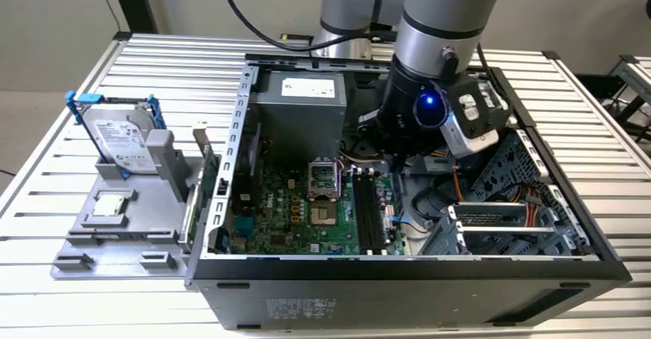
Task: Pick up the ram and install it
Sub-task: 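Insert the ram into the slot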
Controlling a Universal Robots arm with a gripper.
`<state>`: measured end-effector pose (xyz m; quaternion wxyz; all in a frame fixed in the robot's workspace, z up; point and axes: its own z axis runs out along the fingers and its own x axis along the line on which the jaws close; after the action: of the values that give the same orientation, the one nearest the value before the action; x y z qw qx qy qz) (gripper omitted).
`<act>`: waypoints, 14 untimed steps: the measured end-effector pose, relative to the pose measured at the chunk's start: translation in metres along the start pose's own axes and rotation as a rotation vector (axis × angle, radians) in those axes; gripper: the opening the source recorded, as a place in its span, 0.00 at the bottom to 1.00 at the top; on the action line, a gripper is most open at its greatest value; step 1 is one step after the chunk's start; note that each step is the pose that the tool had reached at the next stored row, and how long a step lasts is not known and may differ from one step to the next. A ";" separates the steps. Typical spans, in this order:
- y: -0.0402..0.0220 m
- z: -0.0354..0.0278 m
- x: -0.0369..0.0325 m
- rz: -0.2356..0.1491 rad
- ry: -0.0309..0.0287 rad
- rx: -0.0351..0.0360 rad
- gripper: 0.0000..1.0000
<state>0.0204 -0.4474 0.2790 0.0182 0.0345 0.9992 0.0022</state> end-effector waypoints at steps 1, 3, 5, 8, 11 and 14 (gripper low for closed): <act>0.0004 0.0018 0.0001 -0.002 -0.0004 -0.0002 0.00; 0.0005 0.0055 0.0010 -0.006 -0.0006 -0.0003 0.00; 0.0005 0.0090 0.0017 -0.012 -0.0006 -0.0004 0.00; 0.0004 0.0145 0.0027 -0.021 -0.0006 -0.0009 0.00; 0.0002 0.0198 0.0035 -0.027 -0.0006 -0.0010 0.00; -0.0007 0.0253 0.0039 -0.035 -0.0005 -0.0014 0.00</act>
<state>0.0174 -0.4478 0.2536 0.0185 0.0172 0.9997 0.0026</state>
